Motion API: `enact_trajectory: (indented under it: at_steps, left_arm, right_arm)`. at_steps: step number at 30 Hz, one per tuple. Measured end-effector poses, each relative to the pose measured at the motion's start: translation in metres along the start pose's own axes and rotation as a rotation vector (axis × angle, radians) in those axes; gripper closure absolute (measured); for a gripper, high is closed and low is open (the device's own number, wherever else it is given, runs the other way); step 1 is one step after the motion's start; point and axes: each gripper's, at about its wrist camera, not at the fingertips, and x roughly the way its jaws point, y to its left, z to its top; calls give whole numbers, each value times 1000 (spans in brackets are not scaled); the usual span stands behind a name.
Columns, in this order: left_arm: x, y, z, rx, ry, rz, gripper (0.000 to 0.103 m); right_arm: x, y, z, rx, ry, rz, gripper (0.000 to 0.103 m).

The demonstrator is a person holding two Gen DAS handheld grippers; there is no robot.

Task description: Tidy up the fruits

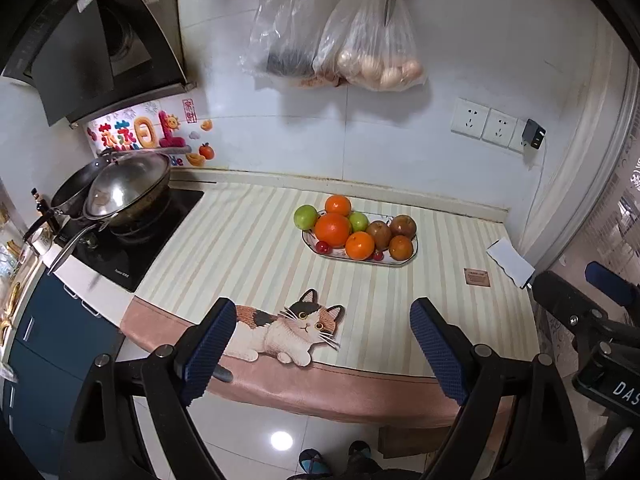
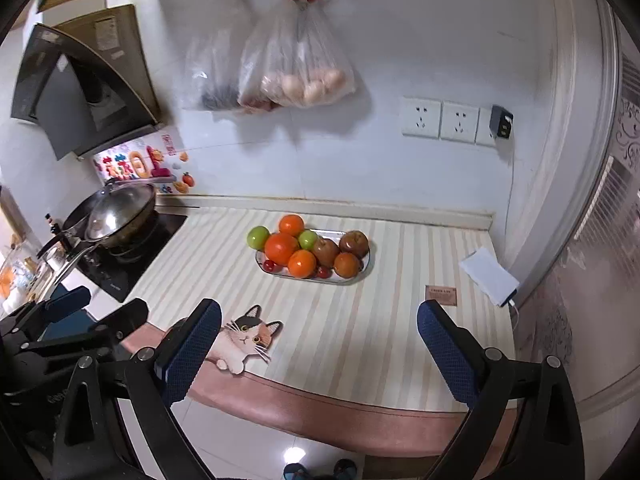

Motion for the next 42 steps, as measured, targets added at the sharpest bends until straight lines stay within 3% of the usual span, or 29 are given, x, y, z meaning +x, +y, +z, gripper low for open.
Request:
enact_trajectory:
  at_steps: [12, 20, 24, 28, 42]
  left_arm:
    - [-14, -22, -8, -52, -21, 21, 14]
    - [14, -18, 1, -76, 3, 78, 14]
    - [30, -12, 9, -88, 12, 95, 6]
    - [44, -7, 19, -88, 8, 123, 5]
    - [74, 0, 29, -85, 53, 124, 4]
  right_arm:
    - [-22, -22, 3, -34, -9, 28, 2]
    - [20, -37, 18, -21, 21, 13, 2]
    - [45, -37, 26, -26, 31, 0, 2]
    - [67, -34, 31, -29, 50, -5, 2]
    - [120, -26, 33, -36, 108, 1, 2]
